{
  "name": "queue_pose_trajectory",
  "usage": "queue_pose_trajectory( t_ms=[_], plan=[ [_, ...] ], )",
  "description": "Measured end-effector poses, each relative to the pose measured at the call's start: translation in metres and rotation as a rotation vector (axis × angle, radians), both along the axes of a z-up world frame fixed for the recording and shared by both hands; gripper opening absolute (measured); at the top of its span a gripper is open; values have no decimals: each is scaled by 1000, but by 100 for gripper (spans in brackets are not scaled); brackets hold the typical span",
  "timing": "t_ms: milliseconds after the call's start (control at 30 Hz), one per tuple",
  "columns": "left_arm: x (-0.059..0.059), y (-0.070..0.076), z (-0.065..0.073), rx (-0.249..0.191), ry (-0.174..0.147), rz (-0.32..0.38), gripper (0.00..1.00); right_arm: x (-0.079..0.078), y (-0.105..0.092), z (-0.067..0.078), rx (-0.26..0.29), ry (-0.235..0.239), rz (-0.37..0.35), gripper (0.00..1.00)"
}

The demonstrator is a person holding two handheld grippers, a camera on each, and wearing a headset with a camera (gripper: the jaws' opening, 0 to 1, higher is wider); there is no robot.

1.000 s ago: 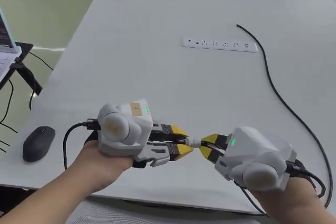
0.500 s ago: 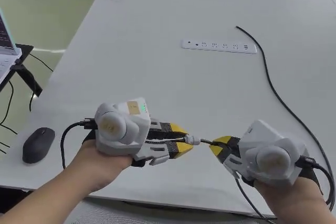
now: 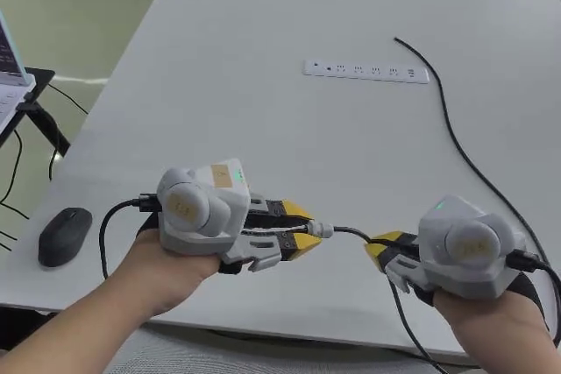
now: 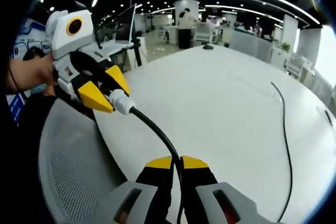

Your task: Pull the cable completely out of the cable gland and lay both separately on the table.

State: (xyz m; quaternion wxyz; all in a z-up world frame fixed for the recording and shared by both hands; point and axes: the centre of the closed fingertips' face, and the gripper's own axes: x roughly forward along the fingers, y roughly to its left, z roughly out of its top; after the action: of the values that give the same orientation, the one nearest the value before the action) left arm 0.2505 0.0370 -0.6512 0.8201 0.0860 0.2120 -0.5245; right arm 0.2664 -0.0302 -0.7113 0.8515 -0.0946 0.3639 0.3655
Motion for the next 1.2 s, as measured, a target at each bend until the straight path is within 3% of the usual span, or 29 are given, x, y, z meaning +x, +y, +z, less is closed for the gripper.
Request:
queue_pose_trajectory(
  t_ms=[433, 733, 1033, 1200],
  plan=[
    [0, 2, -1, 5, 1, -3, 15, 1, -17, -17, 30, 120, -130, 0],
    [2, 2, -1, 4, 1, -1, 15, 3, -17, -15, 8, 72, -89, 0],
    [7, 11, -1, 9, 9, 19, 15, 0, -9, -13, -30, 38, 11, 1],
    [6, 12, -2, 13, 14, 20, 15, 0, -2, 2, -34, -20, 63, 12]
  ],
)
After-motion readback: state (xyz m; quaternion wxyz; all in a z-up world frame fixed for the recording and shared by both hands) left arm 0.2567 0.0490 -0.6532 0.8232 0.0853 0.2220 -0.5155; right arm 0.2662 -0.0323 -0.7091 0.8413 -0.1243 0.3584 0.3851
